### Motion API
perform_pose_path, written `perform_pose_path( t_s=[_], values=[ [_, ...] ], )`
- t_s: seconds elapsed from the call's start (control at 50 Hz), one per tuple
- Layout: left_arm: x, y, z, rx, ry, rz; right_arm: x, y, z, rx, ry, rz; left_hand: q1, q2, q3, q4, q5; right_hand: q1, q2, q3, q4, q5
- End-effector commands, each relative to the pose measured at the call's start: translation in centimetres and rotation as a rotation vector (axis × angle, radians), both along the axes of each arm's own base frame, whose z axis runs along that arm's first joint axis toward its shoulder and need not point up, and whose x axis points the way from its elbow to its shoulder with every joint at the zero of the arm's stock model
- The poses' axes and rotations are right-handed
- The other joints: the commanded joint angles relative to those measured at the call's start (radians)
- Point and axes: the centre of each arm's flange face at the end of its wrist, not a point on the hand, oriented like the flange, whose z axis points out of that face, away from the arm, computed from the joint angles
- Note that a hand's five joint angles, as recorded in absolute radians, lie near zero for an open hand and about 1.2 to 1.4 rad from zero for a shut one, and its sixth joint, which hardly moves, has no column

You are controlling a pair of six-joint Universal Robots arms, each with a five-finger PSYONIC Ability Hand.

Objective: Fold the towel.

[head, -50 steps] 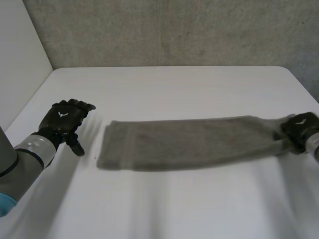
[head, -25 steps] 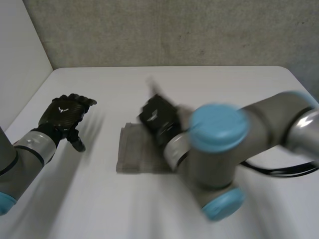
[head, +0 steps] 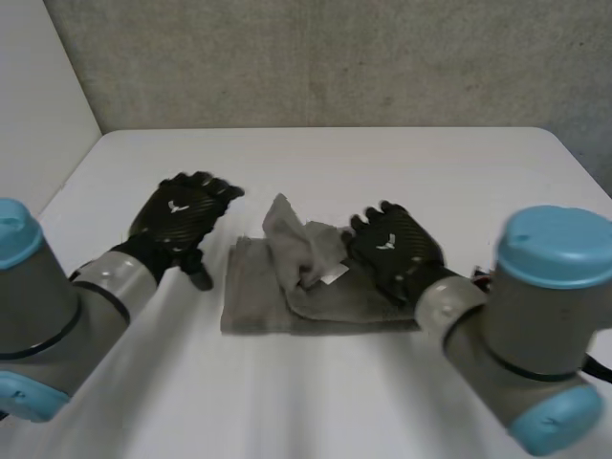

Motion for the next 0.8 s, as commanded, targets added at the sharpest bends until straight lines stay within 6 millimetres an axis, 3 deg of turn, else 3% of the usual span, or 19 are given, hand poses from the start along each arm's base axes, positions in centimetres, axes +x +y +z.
perform_pose_path(
  t_s=[0.02,0.12,0.2,0.3,0.34,0.56,0.74,0.78,0.8],
  values=[
    [-3.3,1.0,2.4,-0.071,0.061,-0.092,-3.0,-0.1,-1.5,0.151,-0.078,-0.034,-0.048,-0.043,-0.03,-0.052,-0.187,-0.049,-0.065,-0.06,-0.074,-0.059],
    [-6.0,2.1,3.1,-0.083,0.102,-0.171,-3.1,-0.3,-1.4,0.186,-0.121,-0.034,-0.048,-0.043,-0.03,-0.052,-0.187,-0.049,-0.065,-0.06,-0.074,-0.059],
    [-6.9,2.3,3.4,-0.091,0.11,-0.197,-3.2,-0.5,-1.0,0.179,-0.132,-0.043,-0.048,-0.043,-0.03,-0.052,-0.187,-0.049,-0.065,-0.06,-0.074,-0.059],
    [-8.8,2.7,2.2,-0.037,0.131,-0.241,-3.7,-0.9,-1.2,0.184,-0.132,-0.057,-0.048,-0.043,-0.03,-0.052,-0.187,-0.049,-0.065,-0.06,-0.074,-0.059],
    [-9.9,3.1,0.8,0.029,0.136,-0.264,-3.8,-1.0,-1.3,0.184,-0.13,-0.058,-0.048,-0.043,-0.03,-0.052,-0.187,-0.049,-0.065,-0.06,-0.074,-0.059],
    [-10.2,2.3,-4.3,0.183,0.053,-0.201,-3.4,-0.9,-2.9,0.196,-0.119,-0.046,-0.045,-0.04,-0.027,-0.049,-0.184,-0.012,-0.029,-0.024,-0.037,-0.022],
    [-9.3,0.3,-5.3,0.175,0.031,-0.077,-3.3,-1.0,-4.0,0.218,-0.107,-0.047,-0.045,-0.04,-0.027,-0.049,-0.184,0.29,0.273,0.278,0.264,0.279],
    [-7.8,-1.6,-5.1,0.167,0.035,0.003,-3.3,-1.2,-4.3,0.219,-0.106,-0.05,-0.042,-0.037,-0.024,-0.046,-0.181,0.346,0.329,0.334,0.32,0.335],
    [-7.8,-1.6,-5.1,0.167,0.035,0.004,-3.2,-1.3,-4.7,0.222,-0.105,-0.05,-0.042,-0.037,-0.024,-0.046,-0.181,0.39,0.373,0.378,0.364,0.379]
  ],
)
